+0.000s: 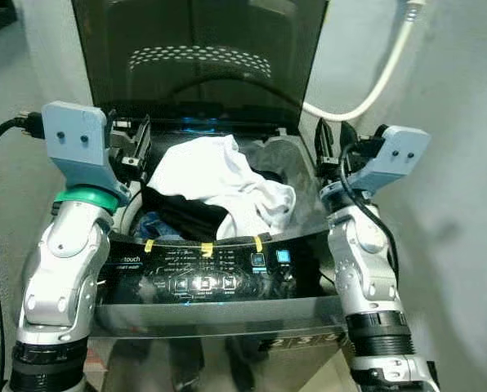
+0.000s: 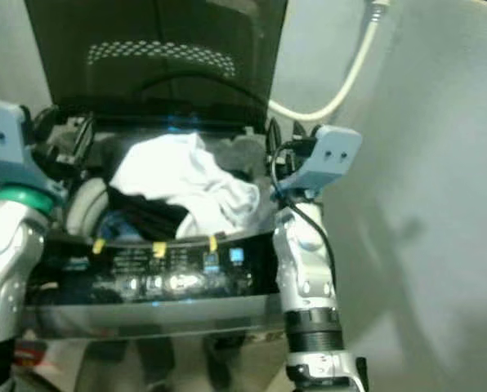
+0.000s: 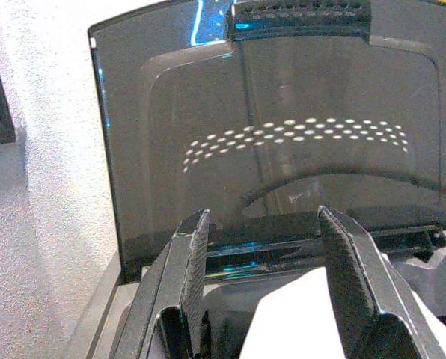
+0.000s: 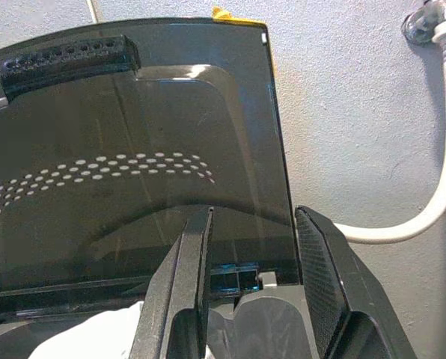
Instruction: Clothes washing
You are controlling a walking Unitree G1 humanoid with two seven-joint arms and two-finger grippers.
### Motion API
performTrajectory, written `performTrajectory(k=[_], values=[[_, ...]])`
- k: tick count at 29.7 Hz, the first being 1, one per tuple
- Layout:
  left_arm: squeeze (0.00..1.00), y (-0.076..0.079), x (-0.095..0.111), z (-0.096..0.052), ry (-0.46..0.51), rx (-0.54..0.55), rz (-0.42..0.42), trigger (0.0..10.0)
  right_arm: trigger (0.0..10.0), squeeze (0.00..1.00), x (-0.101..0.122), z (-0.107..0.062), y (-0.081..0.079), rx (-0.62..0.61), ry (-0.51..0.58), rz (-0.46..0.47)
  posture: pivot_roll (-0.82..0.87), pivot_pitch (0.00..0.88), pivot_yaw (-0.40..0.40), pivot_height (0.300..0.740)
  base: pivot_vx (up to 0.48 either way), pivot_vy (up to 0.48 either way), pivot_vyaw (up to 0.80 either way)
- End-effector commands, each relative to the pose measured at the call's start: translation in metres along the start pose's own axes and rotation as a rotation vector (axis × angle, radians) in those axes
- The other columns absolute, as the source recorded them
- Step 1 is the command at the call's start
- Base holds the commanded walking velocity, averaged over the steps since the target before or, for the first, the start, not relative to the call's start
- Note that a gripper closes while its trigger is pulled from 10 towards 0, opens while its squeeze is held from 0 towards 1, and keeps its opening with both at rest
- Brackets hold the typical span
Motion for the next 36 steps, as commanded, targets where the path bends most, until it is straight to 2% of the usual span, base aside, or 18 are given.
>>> performTrajectory(k=[1,6,7,9,24,29,36], values=[[0.00,0.0026,-0.0030,0.0005,-0.009,-0.008,-0.005,10.0,10.0,0.00,-0.0026,0.0000,0.0017,-0.012,-0.011,0.006,0.13,0.000,-0.017,0.740,0.000,0.000,0.77],[0.00,0.0025,-0.0035,0.0015,-0.010,-0.011,0.000,10.0,10.0,0.00,-0.0017,0.0006,0.0032,-0.025,-0.005,0.005,0.13,0.000,-0.012,0.740,0.000,0.000,0.31],[0.00,0.0027,-0.0035,0.0018,-0.010,-0.011,0.001,10.0,10.0,0.00,-0.0019,0.0011,0.0039,-0.021,-0.013,-0.042,0.13,0.000,-0.012,0.740,0.000,0.000,0.76],[0.00,0.0030,-0.0033,0.0020,-0.009,-0.011,0.001,10.0,10.0,0.00,-0.0022,0.0015,0.0041,-0.020,-0.016,-0.051,0.13,0.000,-0.011,0.740,0.000,0.000,0.78],[0.00,0.0053,-0.0028,0.0037,-0.005,-0.019,-0.001,10.0,10.0,0.00,-0.0002,0.0012,0.0046,-0.029,0.001,-0.034,0.12,0.000,-0.007,0.740,0.000,0.000,0.76],[0.00,0.0061,-0.0054,0.0045,-0.012,-0.022,-0.012,10.0,10.0,0.00,0.0017,0.0013,0.0041,-0.025,0.015,-0.022,0.11,0.000,-0.003,0.740,0.000,0.000,0.00],[0.00,0.0070,-0.0066,0.0041,-0.016,-0.024,-0.021,10.0,10.0,0.00,0.0006,0.0005,0.0017,-0.005,0.008,-0.039,0.11,0.000,-0.005,0.740,-0.321,0.000,0.00]])
Point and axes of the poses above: a point about 5 cm out from each wrist's last joint towards the gripper, its own z axis pointing out of the wrist towards the gripper, its own x axis along the axis of the wrist's last joint, y = z × x, the point moved 2 cm from there along z, pointing out of the wrist towards the gripper, and after that the axes turned 3 degrees about z, right-handed, at the moved point
